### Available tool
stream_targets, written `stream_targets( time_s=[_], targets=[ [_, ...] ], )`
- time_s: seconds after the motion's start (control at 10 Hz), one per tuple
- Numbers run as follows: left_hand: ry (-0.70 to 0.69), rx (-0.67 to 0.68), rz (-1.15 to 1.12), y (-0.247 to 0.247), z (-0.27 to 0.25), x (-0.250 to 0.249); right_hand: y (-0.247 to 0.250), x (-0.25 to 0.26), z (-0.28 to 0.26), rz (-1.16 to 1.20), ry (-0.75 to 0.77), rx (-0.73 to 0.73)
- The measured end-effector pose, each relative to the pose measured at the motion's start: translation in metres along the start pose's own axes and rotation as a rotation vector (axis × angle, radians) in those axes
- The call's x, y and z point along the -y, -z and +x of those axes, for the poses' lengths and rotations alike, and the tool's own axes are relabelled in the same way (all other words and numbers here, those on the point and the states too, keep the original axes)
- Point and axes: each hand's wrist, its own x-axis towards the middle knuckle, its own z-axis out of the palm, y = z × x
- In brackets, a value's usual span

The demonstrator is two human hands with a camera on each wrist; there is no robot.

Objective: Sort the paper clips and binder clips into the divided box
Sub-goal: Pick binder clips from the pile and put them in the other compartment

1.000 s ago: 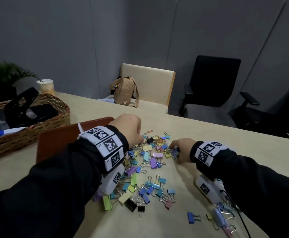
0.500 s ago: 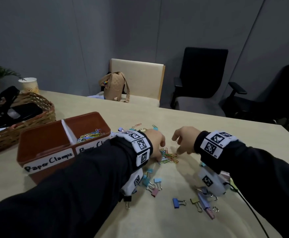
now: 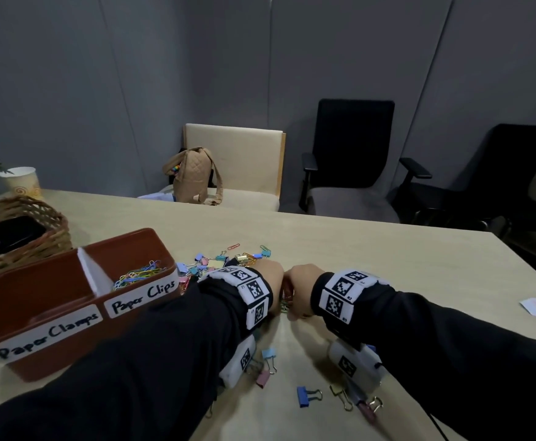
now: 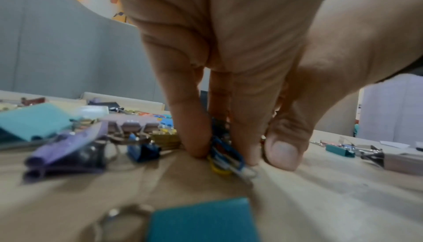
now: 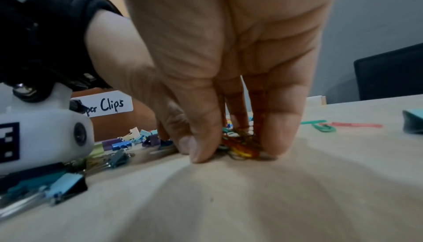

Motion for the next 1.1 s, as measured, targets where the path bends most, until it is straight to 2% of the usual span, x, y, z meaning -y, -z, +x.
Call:
stream_targets(
  time_s=[0.1,0.2,0.4,0.5,0.7,0.9,1.1],
  targets=[
    [-0.004,-0.028,-0.02,0.001,-0.01,0.002,0.002,-0.002,0.001,-0.033,-0.018,-0.002],
    [0.006,0.031,-0.127,0.001,-0.009,0.004,0.002,-0.005,0.001,-0.019,-0.028,-0.015],
    [-0.063,-0.037,-0.302,0.003,-0.016,0.017,0.003,-0.021,0.004,0.321,-0.07,-0.058],
    [-0.056,-0.064,-0.382,0.004,-0.021,0.024,0.004,-0.031,0.003,0.585,-0.092,-0.05],
    [-0.003,-0.049,-0.672,0.009,-0.034,0.043,0.011,-0.034,-0.006,0.905,-0.044,-0.073],
    [0.07,-0.197,-0.865,0.023,-0.058,0.073,0.03,-0.009,-0.012,1.121,0.024,-0.141],
    [0.201,-0.43,-0.973,0.033,-0.089,0.124,0.044,0.035,-0.007,1.245,0.14,-0.21]
  ],
)
